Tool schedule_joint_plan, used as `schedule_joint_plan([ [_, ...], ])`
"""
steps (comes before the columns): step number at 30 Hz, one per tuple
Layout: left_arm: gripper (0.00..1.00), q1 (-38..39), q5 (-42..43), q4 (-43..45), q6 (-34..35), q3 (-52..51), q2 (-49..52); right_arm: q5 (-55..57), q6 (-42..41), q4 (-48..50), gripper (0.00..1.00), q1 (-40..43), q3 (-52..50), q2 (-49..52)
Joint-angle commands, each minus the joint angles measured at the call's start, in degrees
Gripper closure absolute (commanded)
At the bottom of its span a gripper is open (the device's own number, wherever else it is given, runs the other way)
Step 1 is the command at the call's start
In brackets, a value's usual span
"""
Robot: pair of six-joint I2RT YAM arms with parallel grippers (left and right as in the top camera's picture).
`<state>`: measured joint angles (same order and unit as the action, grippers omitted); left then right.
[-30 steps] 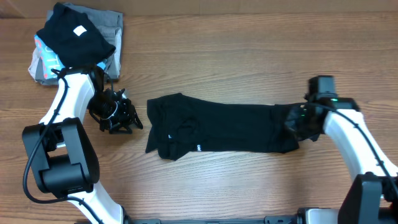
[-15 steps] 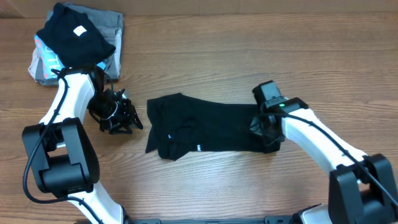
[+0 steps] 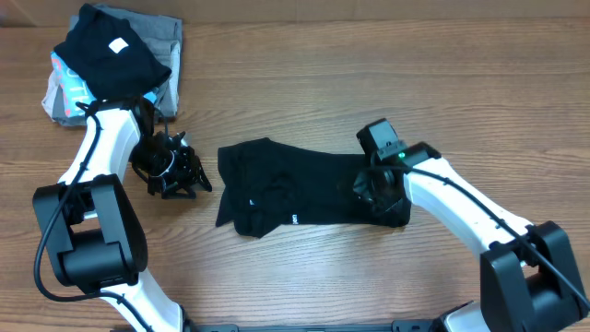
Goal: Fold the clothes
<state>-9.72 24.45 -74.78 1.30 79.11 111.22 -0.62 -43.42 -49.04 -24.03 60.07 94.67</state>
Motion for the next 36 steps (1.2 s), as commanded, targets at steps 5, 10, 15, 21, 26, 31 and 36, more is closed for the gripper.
schedule_joint_plan([
  [5,0.58,0.44,0.68,0.22,-0.92,-0.22,-0.7,2.89,3.43,-16.79,0.36,2.03,18.25,-6.19],
  [10,0.58,0.44,0.68,0.02,-0.92,-0.22,-0.7,5.7,6.36,-21.75,0.65,7.48,18.53,-6.97],
  [15,0.58,0.44,1.09,0.04,-0.92,-0.22,-0.7,3.19,8.81,-17.9,0.92,11.43,10.56,-5.88],
  [21,0.58,1.09,1.07,0.02,-0.94,-0.22,-0.7,-8.48,9.38,-4.72,0.96,11.67,-3.06,-5.16],
  [26,0.58,1.22,1.07,0.02,-0.94,-0.22,-0.7,-14.62,9.35,3.63,0.96,11.13,-12.41,-5.14],
  [31,0.58,1.62,1.05,0.07,-0.94,-0.22,-0.7,-14.78,8.24,4.83,0.96,10.82,-14.45,-5.27],
  [36,0.58,1.9,0.63,0.04,-0.94,-0.22,-0.7,-14.62,7.61,2.75,0.96,11.21,-9.75,-6.93],
])
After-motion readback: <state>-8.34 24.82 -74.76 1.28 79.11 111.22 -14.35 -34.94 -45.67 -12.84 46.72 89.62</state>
